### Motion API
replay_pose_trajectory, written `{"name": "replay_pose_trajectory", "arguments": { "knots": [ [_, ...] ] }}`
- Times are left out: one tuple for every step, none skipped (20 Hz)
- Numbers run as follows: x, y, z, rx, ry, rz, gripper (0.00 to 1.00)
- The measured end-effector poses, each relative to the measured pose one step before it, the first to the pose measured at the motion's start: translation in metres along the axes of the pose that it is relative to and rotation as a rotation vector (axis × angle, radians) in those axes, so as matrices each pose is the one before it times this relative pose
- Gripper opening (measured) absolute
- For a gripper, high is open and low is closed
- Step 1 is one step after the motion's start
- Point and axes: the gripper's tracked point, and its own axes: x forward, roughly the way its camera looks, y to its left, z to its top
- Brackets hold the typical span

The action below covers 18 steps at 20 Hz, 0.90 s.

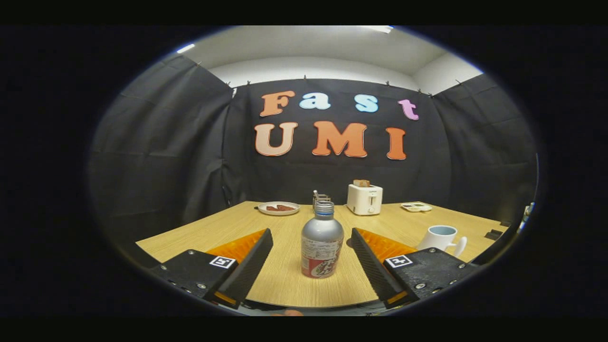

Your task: Take the bottle from table, then pour the juice into the cup, finally place the bottle on the coaster

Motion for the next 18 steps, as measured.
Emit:
{"name": "replay_pose_trajectory", "arguments": {
  "knots": [
    [0.00125,0.00047,-0.00163,-0.00047,0.00223,0.00039,0.99],
    [0.00059,-0.00027,-0.00233,0.00021,0.00611,-0.00115,0.98],
    [0.00029,0.00091,-0.0031,0.00308,0.00684,0.00147,0.99],
    [0.00127,0.00092,-0.00263,0.00771,0.00675,0.00247,0.99],
    [0.00138,-0.00028,-0.00343,0.00619,0.00722,-0.00127,0.99],
    [0.00259,-0.0019,-0.00312,0.00139,0.00843,-0.0037,0.98],
    [0.00565,-0.00432,-0.00267,-0.00027,0.00824,-0.00563,0.99],
    [0.00497,-0.00235,-0.00232,-0.0009,0.00797,-0.005,0.98],
    [0.00404,-0.00103,-0.00359,0.00462,0.01258,-0.0026,0.98],
    [0.00306,0.00042,-0.00443,0.00691,0.01594,0.0039,0.99],
    [0.00305,-0.00007,-0.00448,0.00365,0.01457,-0.00204,0.99],
    [0.00352,-0.00039,-0.00476,-0.00082,0.01638,-0.00206,0.99],
    [0.0027,-0.00011,-0.00475,-0.005,0.01709,-0.00092,0.99],
    [0.0025,-0.00025,-0.00331,-0.00673,0.01241,-0.00319,0.99],
    [0.00294,-0.00009,-0.00272,-0.00448,0.01018,-0.00162,0.99],
    [0.00372,0.00265,-0.00203,-0.00079,0.01051,0.00519,0.99],
    [0.00424,0.00378,-0.00415,0.00119,0.01093,0.00505,0.99],
    [0.00421,0.00129,-0.00193,0.00041,0.0096,0.00328,0.99]
  ]
}}
